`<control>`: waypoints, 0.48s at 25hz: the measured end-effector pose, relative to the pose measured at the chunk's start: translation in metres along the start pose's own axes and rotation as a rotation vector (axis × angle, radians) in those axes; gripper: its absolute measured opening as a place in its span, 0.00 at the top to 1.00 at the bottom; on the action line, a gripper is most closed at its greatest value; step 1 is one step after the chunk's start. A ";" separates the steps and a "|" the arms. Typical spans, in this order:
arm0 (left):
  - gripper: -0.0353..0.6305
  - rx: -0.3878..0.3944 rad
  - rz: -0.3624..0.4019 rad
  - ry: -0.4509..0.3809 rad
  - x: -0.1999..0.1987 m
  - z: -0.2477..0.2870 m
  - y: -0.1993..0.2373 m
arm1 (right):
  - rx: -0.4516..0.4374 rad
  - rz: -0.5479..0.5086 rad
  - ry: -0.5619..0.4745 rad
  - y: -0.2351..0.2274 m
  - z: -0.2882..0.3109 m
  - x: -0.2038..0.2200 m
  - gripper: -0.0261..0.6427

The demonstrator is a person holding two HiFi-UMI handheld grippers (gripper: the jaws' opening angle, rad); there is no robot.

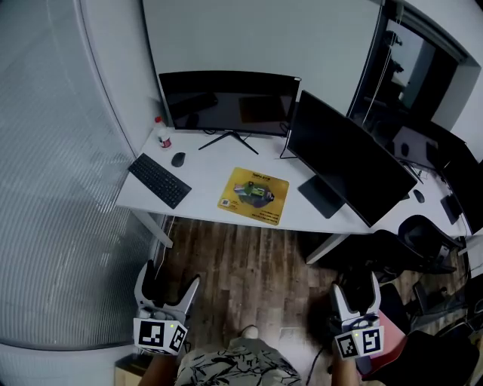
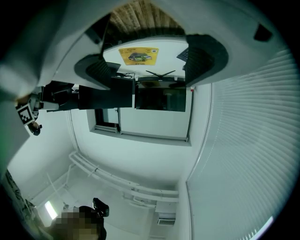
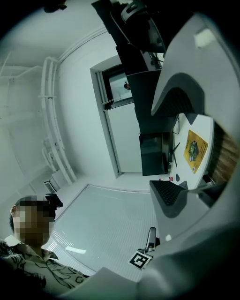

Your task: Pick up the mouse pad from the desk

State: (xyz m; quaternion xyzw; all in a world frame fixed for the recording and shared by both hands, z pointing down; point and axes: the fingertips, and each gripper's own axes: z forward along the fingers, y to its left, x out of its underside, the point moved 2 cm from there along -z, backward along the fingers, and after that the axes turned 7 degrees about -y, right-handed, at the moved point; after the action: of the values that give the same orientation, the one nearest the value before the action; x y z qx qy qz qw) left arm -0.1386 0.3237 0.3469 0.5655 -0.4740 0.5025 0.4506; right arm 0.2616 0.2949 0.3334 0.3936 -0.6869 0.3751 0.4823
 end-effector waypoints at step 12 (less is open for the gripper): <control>0.22 -0.028 0.003 0.036 0.021 0.043 0.002 | -0.033 0.028 0.033 -0.024 0.051 0.029 0.33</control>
State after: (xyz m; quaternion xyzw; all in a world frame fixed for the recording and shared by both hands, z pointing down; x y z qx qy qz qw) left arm -0.1333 0.2790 0.3644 0.5495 -0.4736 0.5064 0.4662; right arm 0.2578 0.2344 0.3513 0.3699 -0.6904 0.3767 0.4947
